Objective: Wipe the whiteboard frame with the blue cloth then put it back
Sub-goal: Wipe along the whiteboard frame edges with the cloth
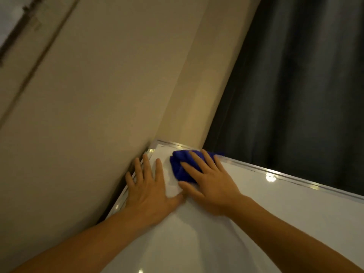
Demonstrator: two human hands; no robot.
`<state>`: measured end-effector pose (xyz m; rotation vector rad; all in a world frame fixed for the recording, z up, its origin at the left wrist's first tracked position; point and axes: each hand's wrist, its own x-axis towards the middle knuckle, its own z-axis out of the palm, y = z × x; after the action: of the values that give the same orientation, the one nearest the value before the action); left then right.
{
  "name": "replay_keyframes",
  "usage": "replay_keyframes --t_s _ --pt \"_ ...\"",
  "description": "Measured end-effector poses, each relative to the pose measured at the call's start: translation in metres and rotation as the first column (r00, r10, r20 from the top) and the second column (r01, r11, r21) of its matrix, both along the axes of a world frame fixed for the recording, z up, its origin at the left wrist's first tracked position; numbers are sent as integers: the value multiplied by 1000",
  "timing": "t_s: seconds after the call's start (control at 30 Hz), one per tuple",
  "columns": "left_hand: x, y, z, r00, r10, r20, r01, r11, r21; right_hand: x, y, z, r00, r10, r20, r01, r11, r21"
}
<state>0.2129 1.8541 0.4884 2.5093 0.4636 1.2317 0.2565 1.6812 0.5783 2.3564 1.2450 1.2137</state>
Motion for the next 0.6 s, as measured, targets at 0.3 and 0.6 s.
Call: replay_keyframes --t_s 0.3,0.6 --pt "18 -12 63 997 1 -80 4 998 64 -3 -48 -25 989 -118 -84 141 917 372" --pt "26 -69 88 950 -183 -254 269 892 364 15 -112 15 943 -288 -164 328 741 585"
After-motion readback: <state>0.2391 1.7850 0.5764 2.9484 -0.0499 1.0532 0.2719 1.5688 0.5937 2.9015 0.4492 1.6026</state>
